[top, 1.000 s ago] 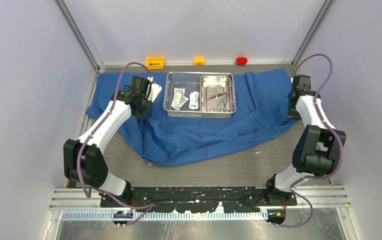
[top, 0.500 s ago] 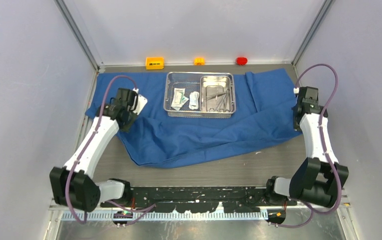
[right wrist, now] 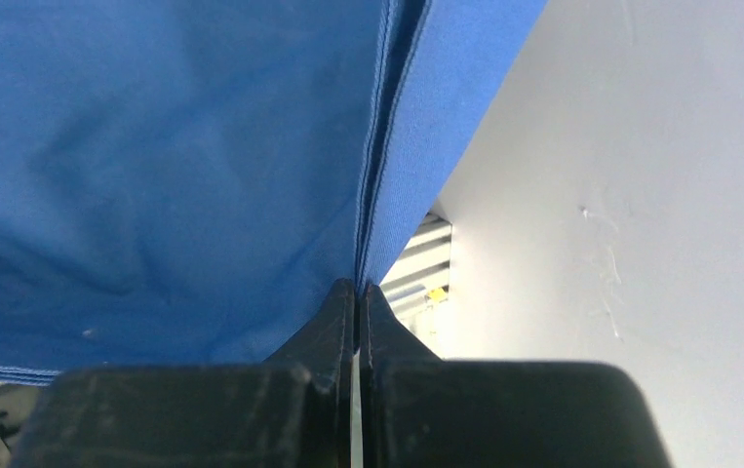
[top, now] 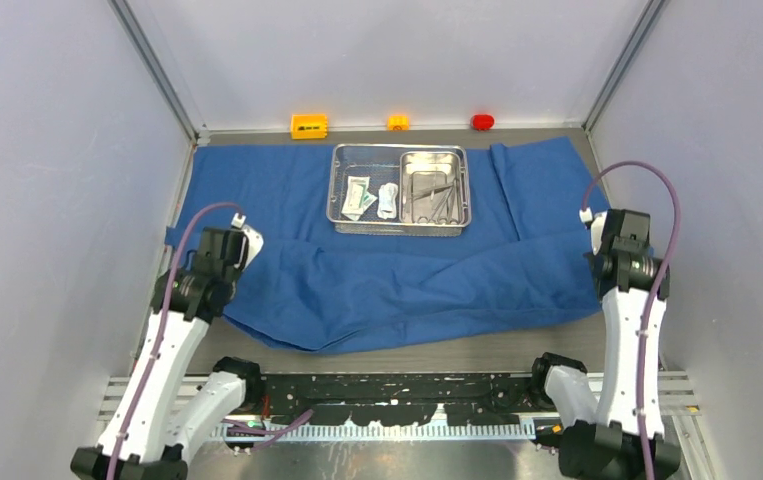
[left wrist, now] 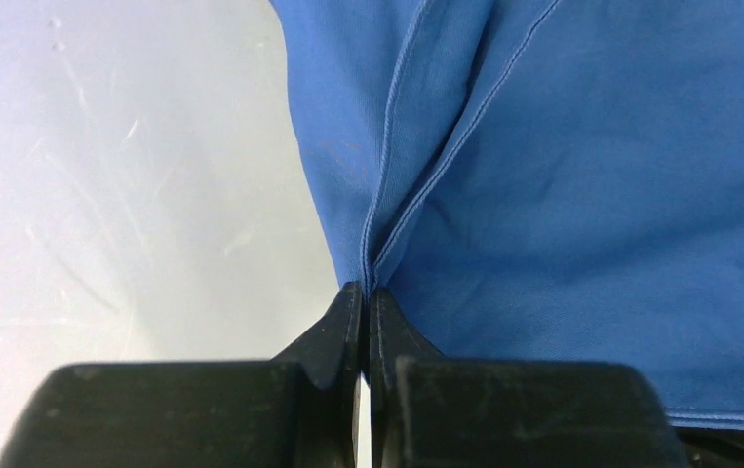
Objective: Open and lay out the surgical kit
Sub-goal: Open the surgical kit at the center of the board.
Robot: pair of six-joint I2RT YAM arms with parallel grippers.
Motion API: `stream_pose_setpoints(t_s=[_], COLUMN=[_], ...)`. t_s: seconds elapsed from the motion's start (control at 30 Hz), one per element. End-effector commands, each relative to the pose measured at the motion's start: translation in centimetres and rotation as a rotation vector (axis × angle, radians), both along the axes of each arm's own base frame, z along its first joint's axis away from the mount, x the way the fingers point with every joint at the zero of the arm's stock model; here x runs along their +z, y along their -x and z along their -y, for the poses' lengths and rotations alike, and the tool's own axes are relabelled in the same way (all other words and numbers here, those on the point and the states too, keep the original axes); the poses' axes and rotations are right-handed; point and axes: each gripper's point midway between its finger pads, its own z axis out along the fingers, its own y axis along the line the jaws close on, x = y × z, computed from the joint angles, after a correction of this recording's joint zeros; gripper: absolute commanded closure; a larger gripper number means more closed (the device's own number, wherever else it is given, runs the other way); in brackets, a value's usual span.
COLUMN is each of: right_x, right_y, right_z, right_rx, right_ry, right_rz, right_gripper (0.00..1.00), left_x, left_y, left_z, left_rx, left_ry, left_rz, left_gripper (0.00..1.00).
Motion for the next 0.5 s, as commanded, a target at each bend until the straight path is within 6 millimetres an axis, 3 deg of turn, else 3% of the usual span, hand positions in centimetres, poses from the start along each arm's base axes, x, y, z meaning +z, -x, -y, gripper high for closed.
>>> stream_pose_setpoints(t_s=[0.0, 0.13, 0.3, 0.47], right_x=[0.4, 1.0, 0.7, -0.2], right_y=[4.0, 6.0, 8.1, 9.2], right_z=[-0.7, -1.2, -1.6, -1.7], right_rx=[0.088, 0.124, 0.148, 0.151], right_ry=[0.032, 0.047, 0.065, 0.067], right_rz=[-0.095, -0.107, -0.136, -0.166], right_gripper=[0.99, 0.99, 1.00, 0.96], left_x=[2.4, 3.4, 3.0, 2.7], left_y=[3.0, 5.2, 7.2, 7.9], left_z=[-2.2, -2.3, -2.2, -2.3], left_rx=[0.025, 0.001, -0.056, -0.096], left_ry=[-0.095, -0.078, -0.069, -0.084], left_rz=[0.016, 0.007, -0.040, -0.065], left_gripper=[1.00, 1.00, 1.00, 1.00])
